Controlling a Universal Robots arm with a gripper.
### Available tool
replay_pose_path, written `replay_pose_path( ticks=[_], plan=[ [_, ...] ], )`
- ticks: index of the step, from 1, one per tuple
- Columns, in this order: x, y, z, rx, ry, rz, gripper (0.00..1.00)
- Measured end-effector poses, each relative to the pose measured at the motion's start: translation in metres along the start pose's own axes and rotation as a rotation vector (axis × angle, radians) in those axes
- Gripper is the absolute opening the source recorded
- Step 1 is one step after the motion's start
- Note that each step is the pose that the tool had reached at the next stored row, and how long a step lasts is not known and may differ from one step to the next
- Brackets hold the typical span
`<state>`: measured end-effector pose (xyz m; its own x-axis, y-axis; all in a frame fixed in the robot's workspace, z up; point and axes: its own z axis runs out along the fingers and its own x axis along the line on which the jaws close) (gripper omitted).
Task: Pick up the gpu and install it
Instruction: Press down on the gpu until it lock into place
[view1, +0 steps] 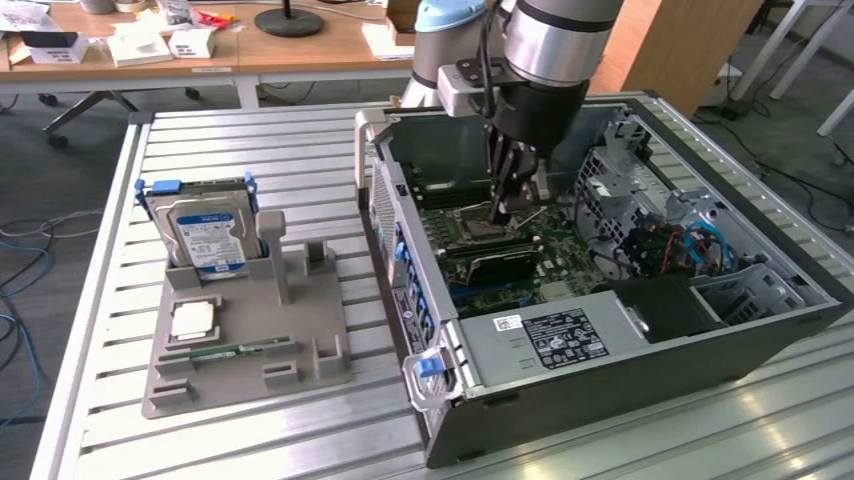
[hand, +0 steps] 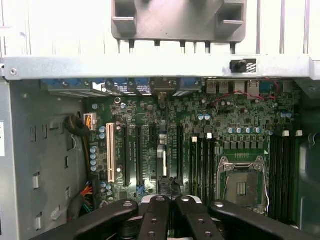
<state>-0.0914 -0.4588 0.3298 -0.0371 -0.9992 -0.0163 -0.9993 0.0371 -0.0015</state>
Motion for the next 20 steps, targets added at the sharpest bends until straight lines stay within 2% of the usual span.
replay_pose_path(
  ticks=[4, 10, 16, 20],
  plan=[
    [-0.002, 0.0, 0.0017, 0.0, 0.0001, 0.0, 0.11],
    [-0.002, 0.0001, 0.0099, 0.0002, 0.001, 0.0, 0.11],
    [-0.002, 0.0001, 0.0107, 0.0003, 0.0009, 0.0, 0.11],
    [-0.002, 0.0001, 0.0168, 0.0002, 0.001, 0.0, 0.11]
  ],
)
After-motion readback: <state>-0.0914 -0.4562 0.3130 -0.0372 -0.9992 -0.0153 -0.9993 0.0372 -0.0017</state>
